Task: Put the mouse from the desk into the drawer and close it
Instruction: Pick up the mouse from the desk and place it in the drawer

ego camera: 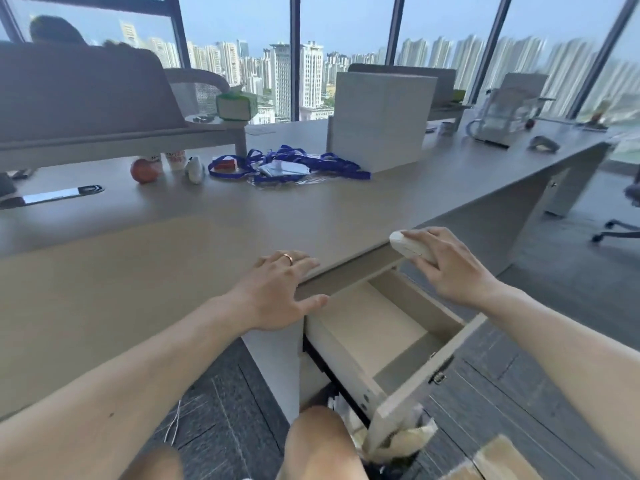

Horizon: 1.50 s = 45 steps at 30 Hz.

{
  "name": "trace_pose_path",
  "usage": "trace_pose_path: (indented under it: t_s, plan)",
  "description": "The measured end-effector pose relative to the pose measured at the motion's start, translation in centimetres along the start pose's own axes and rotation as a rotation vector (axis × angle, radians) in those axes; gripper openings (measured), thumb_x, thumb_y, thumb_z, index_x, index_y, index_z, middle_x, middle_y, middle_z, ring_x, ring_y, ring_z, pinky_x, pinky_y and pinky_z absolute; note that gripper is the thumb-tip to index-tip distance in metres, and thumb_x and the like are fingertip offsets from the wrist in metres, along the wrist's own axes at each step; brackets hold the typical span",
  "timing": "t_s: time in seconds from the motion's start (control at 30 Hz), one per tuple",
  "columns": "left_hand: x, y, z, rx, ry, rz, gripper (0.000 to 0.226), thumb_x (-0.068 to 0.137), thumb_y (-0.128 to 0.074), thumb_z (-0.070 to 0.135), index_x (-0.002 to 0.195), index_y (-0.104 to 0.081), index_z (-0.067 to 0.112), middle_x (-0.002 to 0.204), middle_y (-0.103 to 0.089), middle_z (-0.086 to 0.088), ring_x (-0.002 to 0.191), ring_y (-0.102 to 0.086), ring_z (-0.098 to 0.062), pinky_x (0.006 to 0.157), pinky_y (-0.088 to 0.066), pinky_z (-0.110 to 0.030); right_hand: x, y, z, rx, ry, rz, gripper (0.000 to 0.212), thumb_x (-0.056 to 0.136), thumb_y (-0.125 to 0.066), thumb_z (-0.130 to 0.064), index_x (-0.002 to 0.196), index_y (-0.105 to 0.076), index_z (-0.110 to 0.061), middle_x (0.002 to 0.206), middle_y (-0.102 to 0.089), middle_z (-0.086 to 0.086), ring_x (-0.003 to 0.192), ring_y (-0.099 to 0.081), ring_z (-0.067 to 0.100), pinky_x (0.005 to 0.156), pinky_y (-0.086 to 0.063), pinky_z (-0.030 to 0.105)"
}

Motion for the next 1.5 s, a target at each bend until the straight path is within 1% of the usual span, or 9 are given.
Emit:
trace_pose_path:
  t_s: [0.27, 0.37, 0.47, 0.67, 0.8, 0.93, 1.1, 1.27, 1.5]
  plan:
    - [2.0, -3.7, 4.7, -0.092, -0.057, -0.054, 0.080, 0.083, -0.042, 0.076, 0.150, -0.032, 0.034, 0.154, -0.038, 0.007, 0.142, -0.029, -0.016, 0.113, -0.034, -0.044, -3.7, -1.0, 3.6, 0.063, -0.124, -0.037, 0.054, 0.099, -0.057, -0.028, 0.150, -0.042, -0.034, 0.142, -0.047, 0.007, 0.122, -0.049, 0.023, 0.096, -0.034, 0.029]
    - [2.6, -6.0, 4.8, -0.083, -0.025, -0.116, 0.080, 0.088, -0.045, 0.068, 0.153, -0.027, 0.026, 0.157, -0.032, 0.002, 0.144, -0.025, -0.019, 0.115, -0.030, -0.044, -4.4, -3.6, 3.9, 0.131, -0.193, -0.091, 0.063, 0.097, -0.059, -0.025, 0.154, -0.033, -0.034, 0.141, -0.048, 0.010, 0.111, -0.045, 0.018, 0.095, -0.034, 0.030]
    - [3.2, -8.8, 3.6, -0.066, 0.065, -0.216, 0.090, 0.089, -0.049, 0.065, 0.157, -0.013, 0.019, 0.165, -0.016, -0.002, 0.150, -0.014, -0.022, 0.119, -0.024, -0.045, -4.3, -6.8, 4.5, 0.173, -0.277, -0.172, 0.070, 0.096, -0.061, -0.031, 0.156, -0.027, -0.032, 0.140, -0.052, 0.013, 0.118, -0.051, 0.027, 0.102, -0.041, 0.041]
    - [4.2, -11.7, 2.4, 0.035, 0.140, -0.198, 0.123, 0.072, -0.057, 0.078, 0.158, 0.001, 0.013, 0.168, 0.004, -0.004, 0.152, 0.003, -0.022, 0.121, -0.003, -0.040, -3.0, -12.3, 4.9, 0.137, -0.351, -0.378, 0.079, 0.091, -0.067, -0.026, 0.157, -0.024, -0.022, 0.145, -0.048, 0.016, 0.122, -0.053, 0.034, 0.097, -0.049, 0.041]
    - [4.2, -12.1, 2.2, 0.085, 0.115, -0.125, 0.131, 0.062, -0.063, 0.080, 0.158, -0.002, 0.014, 0.167, -0.002, -0.002, 0.150, -0.003, -0.021, 0.119, -0.007, -0.040, -1.6, -15.3, 4.5, 0.098, -0.359, -0.508, 0.082, 0.090, -0.065, -0.017, 0.159, -0.020, -0.019, 0.144, -0.042, 0.020, 0.131, -0.047, 0.038, 0.094, -0.045, 0.035]
    - [4.6, -12.2, 2.0, 0.110, 0.113, -0.101, 0.131, 0.060, -0.066, 0.079, 0.157, -0.006, 0.014, 0.166, -0.006, -0.002, 0.149, -0.007, -0.023, 0.118, -0.014, -0.043, -0.9, -18.0, 4.1, 0.061, -0.340, -0.577, 0.081, 0.091, -0.061, -0.017, 0.159, -0.018, -0.024, 0.139, -0.036, 0.017, 0.116, -0.056, 0.039, 0.085, -0.051, 0.037]
    - [4.6, -12.3, 2.0, 0.142, 0.098, -0.083, 0.130, 0.061, -0.065, 0.080, 0.156, -0.007, 0.013, 0.165, -0.008, -0.003, 0.148, -0.010, -0.025, 0.117, -0.017, -0.043, -0.3, -19.9, 3.9, 0.003, -0.333, -0.598, 0.075, 0.089, -0.059, -0.018, 0.155, -0.023, -0.023, 0.137, -0.032, 0.018, 0.114, -0.055, 0.043, 0.093, -0.052, 0.046]
    - [4.7, -12.2, 2.1, 0.163, 0.092, -0.066, 0.131, 0.061, -0.066, 0.079, 0.156, -0.006, 0.013, 0.165, -0.008, -0.003, 0.147, -0.009, -0.024, 0.117, -0.015, -0.042, -0.1, -21.6, 3.9, -0.078, -0.359, -0.595, 0.063, 0.089, -0.059, -0.018, 0.146, -0.033, -0.020, 0.132, -0.034, 0.017, 0.118, -0.050, 0.041, 0.090, -0.051, 0.048]
    - [4.6, -12.4, 2.0, 0.168, 0.088, -0.060, 0.131, 0.062, -0.066, 0.080, 0.156, -0.005, 0.013, 0.165, -0.007, -0.003, 0.147, -0.009, -0.024, 0.117, -0.015, -0.042, -0.1, -22.4, 3.9, -0.117, -0.337, -0.589, 0.065, 0.090, -0.059, -0.019, 0.148, -0.030, -0.021, 0.137, -0.032, 0.018, 0.126, -0.044, 0.040, 0.092, -0.049, 0.049]
Point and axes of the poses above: each hand's wrist, its own x-axis towards the middle knuckle, its own y-axis out of the back of the hand, z = x × y, the point moved 3 cm from there along x, towards the middle knuckle
